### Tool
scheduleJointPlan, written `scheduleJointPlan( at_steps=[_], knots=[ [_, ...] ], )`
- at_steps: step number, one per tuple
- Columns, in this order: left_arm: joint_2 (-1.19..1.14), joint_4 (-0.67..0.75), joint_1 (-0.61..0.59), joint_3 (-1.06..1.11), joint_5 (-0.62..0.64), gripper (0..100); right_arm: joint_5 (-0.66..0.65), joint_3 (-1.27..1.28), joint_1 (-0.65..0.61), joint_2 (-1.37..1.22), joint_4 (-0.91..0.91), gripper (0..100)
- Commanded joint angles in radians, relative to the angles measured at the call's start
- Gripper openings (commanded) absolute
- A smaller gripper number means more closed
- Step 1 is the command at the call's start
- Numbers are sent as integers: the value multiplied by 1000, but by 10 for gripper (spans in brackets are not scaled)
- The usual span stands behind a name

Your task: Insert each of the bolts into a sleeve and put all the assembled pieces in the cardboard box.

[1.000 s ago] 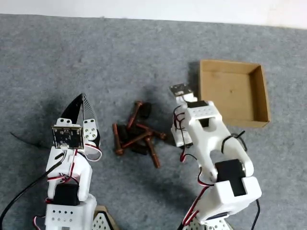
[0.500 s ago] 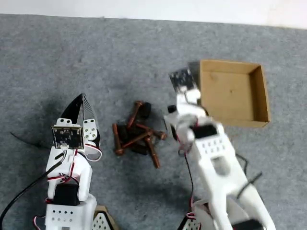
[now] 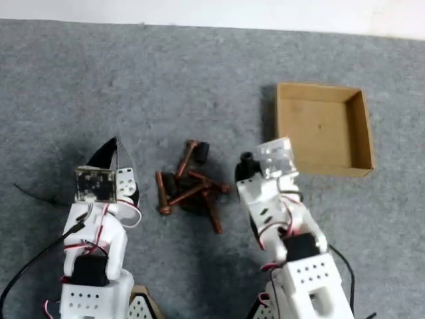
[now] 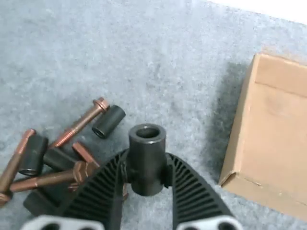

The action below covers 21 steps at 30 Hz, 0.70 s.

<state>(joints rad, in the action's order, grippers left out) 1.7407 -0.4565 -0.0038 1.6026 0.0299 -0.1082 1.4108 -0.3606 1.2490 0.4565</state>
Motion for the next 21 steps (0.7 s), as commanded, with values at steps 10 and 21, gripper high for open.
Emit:
scheduleJointPlan(
  at_steps=[10, 21],
  knots=[
    [-832, -2, 355, -404, -206, 8, 11, 18, 54, 117, -18, 5],
    [-1282, -121, 401, -687, -219, 91, 17, 16, 173, 119, -22, 5]
  ],
)
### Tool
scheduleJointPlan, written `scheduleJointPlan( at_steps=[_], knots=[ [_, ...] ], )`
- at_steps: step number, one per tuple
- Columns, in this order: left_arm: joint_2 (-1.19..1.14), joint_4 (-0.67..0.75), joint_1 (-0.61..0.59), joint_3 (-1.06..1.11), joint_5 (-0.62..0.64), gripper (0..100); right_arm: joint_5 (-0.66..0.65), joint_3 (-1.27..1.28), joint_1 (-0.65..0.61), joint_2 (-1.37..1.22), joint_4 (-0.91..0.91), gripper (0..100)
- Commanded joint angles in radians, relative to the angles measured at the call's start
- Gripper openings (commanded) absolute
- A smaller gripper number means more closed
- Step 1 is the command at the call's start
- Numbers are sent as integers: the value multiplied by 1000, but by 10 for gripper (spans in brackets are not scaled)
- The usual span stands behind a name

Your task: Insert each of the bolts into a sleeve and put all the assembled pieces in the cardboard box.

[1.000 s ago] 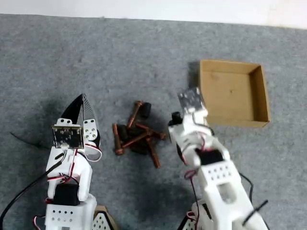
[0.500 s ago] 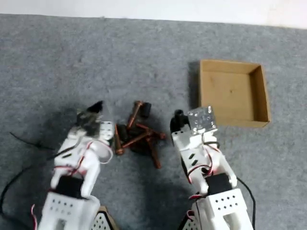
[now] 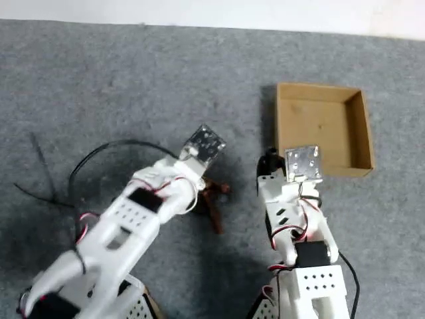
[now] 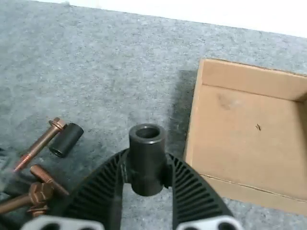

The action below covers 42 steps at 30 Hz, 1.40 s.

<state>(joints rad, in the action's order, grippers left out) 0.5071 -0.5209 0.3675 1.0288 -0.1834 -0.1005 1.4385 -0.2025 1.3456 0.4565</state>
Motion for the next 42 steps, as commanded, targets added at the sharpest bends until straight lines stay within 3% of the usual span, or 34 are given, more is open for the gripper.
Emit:
scheduleJointPlan(
  at_steps=[1, 4, 16, 30, 42],
  knots=[
    [-64, -78, 39, -131, -6, 123, 9, -12, 15, 22, -22, 5],
    [-85, -110, 74, -140, -8, 189, 9, -12, 15, 22, -22, 5],
    [-93, -109, 74, -90, -175, 159, 9, -10, 15, 22, -22, 5],
    [-99, -107, 18, -84, -172, 158, 9, -8, 15, 22, -19, 5],
    [-440, -140, 16, -289, -175, 158, 9, -8, 15, 19, -19, 5]
  ],
)
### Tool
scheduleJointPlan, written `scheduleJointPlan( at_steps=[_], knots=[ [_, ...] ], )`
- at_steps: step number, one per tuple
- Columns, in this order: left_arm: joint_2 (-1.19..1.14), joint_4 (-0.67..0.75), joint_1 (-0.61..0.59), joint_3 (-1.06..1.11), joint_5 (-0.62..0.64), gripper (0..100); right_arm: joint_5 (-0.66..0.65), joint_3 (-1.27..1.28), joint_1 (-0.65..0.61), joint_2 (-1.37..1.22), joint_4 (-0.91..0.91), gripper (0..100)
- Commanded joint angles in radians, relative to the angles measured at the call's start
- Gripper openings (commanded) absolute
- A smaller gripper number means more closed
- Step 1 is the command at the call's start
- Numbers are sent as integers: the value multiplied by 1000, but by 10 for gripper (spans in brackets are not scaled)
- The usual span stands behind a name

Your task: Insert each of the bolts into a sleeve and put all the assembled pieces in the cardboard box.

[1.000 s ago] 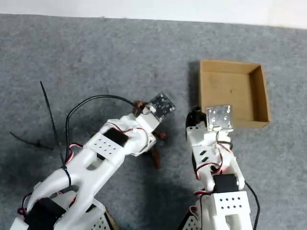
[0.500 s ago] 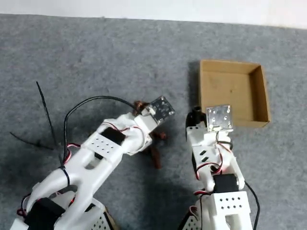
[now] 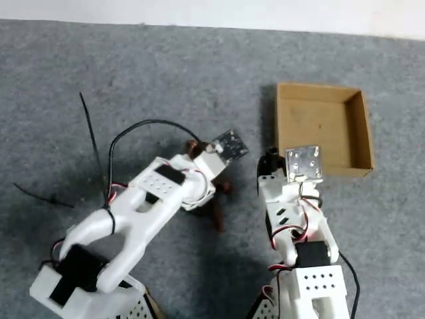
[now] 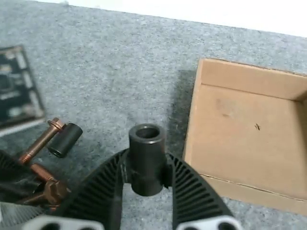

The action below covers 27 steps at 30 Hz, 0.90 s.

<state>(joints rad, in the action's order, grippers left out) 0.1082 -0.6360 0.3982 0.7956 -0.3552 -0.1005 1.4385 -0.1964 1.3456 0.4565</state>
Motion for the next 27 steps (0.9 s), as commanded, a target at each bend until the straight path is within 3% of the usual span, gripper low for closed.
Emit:
scheduleJointPlan(
  at_steps=[1, 27],
  knots=[
    [-42, -34, -15, -61, -3, 158, 9, -8, 8, 19, -19, 5],
    [-53, -117, -13, -91, -6, 158, 8, -8, 8, 19, -19, 5]
  ],
)
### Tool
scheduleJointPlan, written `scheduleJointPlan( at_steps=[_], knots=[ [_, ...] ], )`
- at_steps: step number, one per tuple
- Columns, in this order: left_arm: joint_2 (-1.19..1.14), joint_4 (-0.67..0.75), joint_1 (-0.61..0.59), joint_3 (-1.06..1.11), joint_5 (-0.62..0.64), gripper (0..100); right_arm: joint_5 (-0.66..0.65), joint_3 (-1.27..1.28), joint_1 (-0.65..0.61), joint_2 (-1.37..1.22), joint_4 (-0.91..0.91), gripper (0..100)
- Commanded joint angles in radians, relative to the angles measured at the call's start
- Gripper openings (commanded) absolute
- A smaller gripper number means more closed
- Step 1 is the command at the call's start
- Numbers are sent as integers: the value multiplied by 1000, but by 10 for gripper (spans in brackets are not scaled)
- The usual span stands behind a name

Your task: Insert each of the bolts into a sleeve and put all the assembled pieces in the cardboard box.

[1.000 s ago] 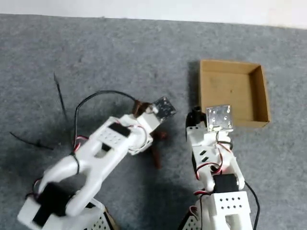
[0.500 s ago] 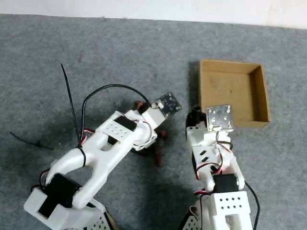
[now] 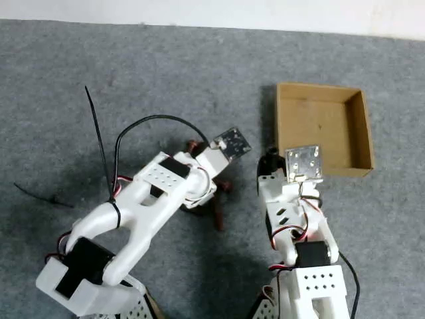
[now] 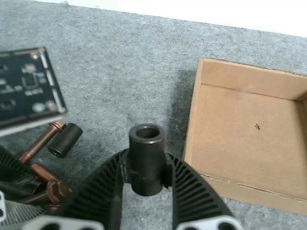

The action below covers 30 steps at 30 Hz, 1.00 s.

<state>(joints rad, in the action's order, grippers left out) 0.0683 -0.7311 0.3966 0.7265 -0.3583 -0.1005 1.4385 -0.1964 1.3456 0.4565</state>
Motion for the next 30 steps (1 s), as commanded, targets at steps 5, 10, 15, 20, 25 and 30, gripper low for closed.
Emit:
scheduleJointPlan(
  at_steps=[5, 10, 15, 20, 25, 30],
  knots=[
    [-13, -25, -12, -22, -3, 157, 8, -8, 8, 19, -19, 5],
    [-13, -32, -12, -22, -5, 101, 5, 12, 8, 22, -22, 5],
    [-13, -38, -12, -18, -32, 15, 5, 15, 8, 22, -22, 5],
    [-1, -34, -12, 10, -32, 7, 3, 16, 8, 22, -24, 5],
    [108, -34, -16, 53, -32, 7, 3, 56, 8, 22, -102, 5],
    [380, 63, -16, 262, -28, 7, 3, 120, 8, 22, -268, 5]
  ],
)
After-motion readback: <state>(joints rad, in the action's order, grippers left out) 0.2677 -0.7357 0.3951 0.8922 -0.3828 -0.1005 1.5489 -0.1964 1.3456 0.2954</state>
